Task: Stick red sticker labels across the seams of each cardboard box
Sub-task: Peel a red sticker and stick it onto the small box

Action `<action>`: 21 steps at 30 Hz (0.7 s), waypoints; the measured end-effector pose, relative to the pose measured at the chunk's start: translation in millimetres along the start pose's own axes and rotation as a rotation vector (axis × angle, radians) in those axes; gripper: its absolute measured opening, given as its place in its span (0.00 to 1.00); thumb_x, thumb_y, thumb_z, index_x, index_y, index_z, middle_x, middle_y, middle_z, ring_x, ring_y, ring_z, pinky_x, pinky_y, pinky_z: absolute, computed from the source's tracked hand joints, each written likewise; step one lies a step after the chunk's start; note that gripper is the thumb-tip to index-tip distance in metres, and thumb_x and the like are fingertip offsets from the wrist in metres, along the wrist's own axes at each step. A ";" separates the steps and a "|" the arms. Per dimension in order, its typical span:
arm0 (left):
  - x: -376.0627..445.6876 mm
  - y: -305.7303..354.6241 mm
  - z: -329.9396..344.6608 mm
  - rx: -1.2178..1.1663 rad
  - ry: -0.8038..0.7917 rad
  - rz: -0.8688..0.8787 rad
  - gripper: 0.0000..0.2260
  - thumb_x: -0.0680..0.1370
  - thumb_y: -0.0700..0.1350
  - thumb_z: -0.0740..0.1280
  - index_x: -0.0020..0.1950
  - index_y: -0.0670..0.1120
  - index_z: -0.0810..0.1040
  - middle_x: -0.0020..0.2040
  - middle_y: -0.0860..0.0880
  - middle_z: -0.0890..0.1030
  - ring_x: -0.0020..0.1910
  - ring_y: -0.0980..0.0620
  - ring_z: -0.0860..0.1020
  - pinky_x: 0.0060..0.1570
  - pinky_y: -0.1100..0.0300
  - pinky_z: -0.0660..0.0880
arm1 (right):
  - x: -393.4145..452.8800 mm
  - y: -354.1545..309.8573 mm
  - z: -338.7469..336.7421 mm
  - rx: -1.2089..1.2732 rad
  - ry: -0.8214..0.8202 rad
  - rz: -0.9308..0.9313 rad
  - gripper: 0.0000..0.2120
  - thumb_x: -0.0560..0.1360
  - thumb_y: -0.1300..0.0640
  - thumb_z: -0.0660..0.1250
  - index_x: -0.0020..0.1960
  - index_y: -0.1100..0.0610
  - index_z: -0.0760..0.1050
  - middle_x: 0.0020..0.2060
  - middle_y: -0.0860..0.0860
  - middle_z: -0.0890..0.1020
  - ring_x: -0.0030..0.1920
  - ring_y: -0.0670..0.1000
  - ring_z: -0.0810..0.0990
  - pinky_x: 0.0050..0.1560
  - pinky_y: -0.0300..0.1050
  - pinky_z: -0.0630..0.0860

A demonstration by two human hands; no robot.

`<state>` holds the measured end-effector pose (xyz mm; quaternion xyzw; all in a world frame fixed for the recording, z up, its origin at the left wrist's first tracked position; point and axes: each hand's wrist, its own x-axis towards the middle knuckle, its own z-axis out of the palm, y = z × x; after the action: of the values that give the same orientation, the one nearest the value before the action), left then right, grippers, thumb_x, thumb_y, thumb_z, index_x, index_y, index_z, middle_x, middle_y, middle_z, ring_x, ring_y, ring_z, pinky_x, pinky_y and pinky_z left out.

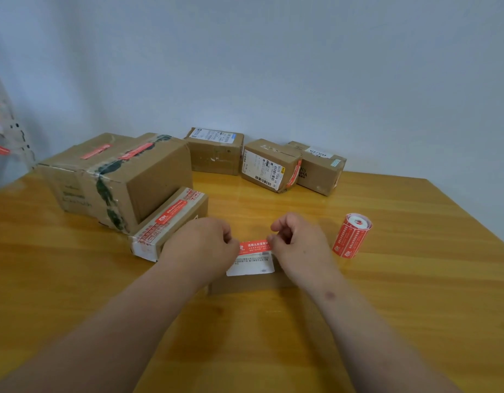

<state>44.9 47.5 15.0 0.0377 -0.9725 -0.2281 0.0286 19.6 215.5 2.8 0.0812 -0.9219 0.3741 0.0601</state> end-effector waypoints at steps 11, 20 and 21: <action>8.6 0.2 14.8 0.165 0.021 0.047 0.08 0.79 0.52 0.60 0.42 0.52 0.73 0.43 0.53 0.74 0.42 0.54 0.74 0.43 0.57 0.77 | 4.1 3.2 9.5 -0.171 -0.039 -0.124 0.05 0.77 0.58 0.64 0.52 0.53 0.76 0.42 0.44 0.75 0.47 0.50 0.77 0.53 0.50 0.74; 14.0 -4.7 18.4 0.154 -0.026 0.046 0.07 0.80 0.53 0.61 0.44 0.53 0.72 0.43 0.54 0.74 0.42 0.55 0.75 0.41 0.60 0.77 | 5.4 7.4 12.1 -0.205 -0.045 -0.159 0.05 0.76 0.59 0.63 0.50 0.53 0.75 0.40 0.46 0.77 0.46 0.52 0.77 0.52 0.50 0.73; 14.3 -5.0 19.0 0.157 -0.019 0.049 0.07 0.80 0.53 0.61 0.44 0.53 0.73 0.42 0.54 0.74 0.42 0.55 0.75 0.41 0.60 0.77 | 5.3 7.7 13.0 -0.220 -0.043 -0.170 0.05 0.76 0.58 0.63 0.50 0.53 0.75 0.41 0.46 0.77 0.46 0.52 0.77 0.52 0.50 0.73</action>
<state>29.6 50.2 -3.7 0.0139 -0.9882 -0.1508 0.0220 12.3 211.3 -10.9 0.1600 -0.9482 0.2623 0.0806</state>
